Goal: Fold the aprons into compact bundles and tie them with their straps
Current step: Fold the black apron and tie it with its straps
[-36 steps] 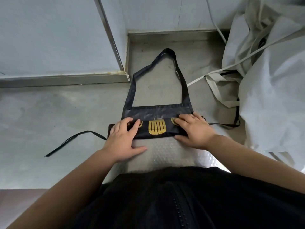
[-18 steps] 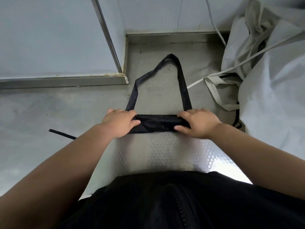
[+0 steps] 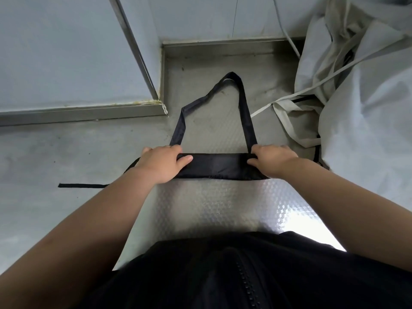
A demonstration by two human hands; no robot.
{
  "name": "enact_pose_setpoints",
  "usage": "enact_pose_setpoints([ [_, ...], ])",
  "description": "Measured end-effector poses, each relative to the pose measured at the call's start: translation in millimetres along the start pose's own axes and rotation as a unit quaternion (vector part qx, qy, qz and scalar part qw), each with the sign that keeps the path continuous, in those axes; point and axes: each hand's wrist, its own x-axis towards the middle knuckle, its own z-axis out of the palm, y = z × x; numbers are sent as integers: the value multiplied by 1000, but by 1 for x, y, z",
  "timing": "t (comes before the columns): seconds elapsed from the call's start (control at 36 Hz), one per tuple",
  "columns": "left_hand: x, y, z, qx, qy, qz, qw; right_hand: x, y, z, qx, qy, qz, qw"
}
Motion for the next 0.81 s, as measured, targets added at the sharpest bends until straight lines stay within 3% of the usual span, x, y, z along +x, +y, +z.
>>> enact_pose_setpoints([
  [0.11, -7, 3, 10, 38, 51, -14, 998, -3, -13, 4, -79, 39, 21, 996],
  [0.19, -15, 12, 20, 27, 124, 58, 990, -10, -28, 4, -127, 122, -27, 984],
  [0.28, -28, 29, 35, 3, 58, 128, 990, -16, -42, 15, -21, 83, -120, 989],
  [0.39, -38, 18, 50, -11, 10, 68, 998, -18, -48, 26, 137, 44, -102, 984],
  [0.47, -49, -4, 52, -12, 6, -6, 1000, -15, -48, 27, 143, 46, -88, 985],
  [0.56, -64, -27, 50, -27, 4, -158, 987, -13, -51, 27, 134, 44, -77, 987],
  [0.61, -75, -33, 48, -65, 64, -228, 969, -13, -54, 27, 135, 40, -74, 987],
  [0.67, -81, -23, 44, -171, 192, -261, 930, -13, -55, 25, 137, 37, -70, 987],
  [0.72, -79, -2, 34, -318, 264, -315, 854, -12, -56, 25, 141, 39, -66, 987],
  [0.75, -73, 8, 31, -398, 250, -361, 805, -12, -56, 25, 143, 40, -67, 987],
  [0.81, -57, 20, 31, -565, 187, -444, 670, -11, -55, 26, 145, 39, -67, 986],
])
